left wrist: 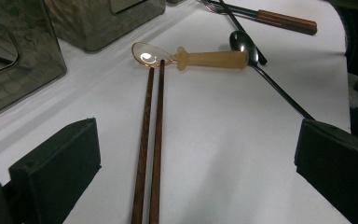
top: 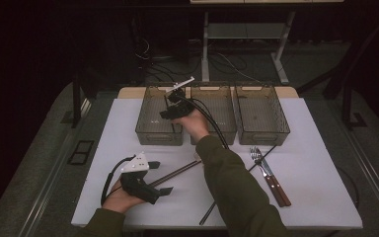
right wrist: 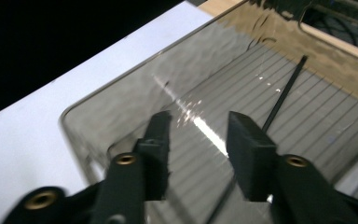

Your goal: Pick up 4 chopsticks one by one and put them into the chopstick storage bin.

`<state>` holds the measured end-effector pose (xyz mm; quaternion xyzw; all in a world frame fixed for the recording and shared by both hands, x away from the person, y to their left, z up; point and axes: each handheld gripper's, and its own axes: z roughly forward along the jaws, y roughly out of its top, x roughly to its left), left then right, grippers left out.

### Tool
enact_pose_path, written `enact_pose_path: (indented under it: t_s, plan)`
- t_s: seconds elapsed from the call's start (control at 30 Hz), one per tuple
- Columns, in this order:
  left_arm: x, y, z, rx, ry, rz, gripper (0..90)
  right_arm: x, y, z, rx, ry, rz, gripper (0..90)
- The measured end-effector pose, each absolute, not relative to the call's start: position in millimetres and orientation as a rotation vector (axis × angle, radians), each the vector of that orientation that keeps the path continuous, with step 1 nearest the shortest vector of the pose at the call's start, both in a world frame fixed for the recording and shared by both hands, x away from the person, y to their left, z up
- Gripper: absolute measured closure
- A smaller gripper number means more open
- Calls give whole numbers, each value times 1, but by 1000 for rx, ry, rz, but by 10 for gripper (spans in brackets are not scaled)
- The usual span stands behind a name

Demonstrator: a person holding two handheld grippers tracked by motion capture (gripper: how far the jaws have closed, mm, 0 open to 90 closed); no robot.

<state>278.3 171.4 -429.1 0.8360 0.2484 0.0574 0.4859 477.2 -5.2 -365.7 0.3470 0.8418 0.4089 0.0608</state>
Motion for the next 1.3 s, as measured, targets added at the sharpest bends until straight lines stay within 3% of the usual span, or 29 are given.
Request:
enact_pose_path:
  t_s: [0.23,0.6,0.8,1.13,1.3]
  plan:
    - [278,171,-429,2033,605,141,0,458,-41,-359,973,2584,1274,469]
    - [278,169,-430,2045,614,140,0,421,-104,-352,893,2591,1344,470]
    - [278,169,-430,2041,617,143,0,399,-132,-357,857,2611,1329,535]
    - [279,169,-431,2052,615,146,0,372,-187,-373,863,2639,1246,827]
    - [279,169,-430,2054,615,146,0,365,-214,-381,906,2632,1209,898]
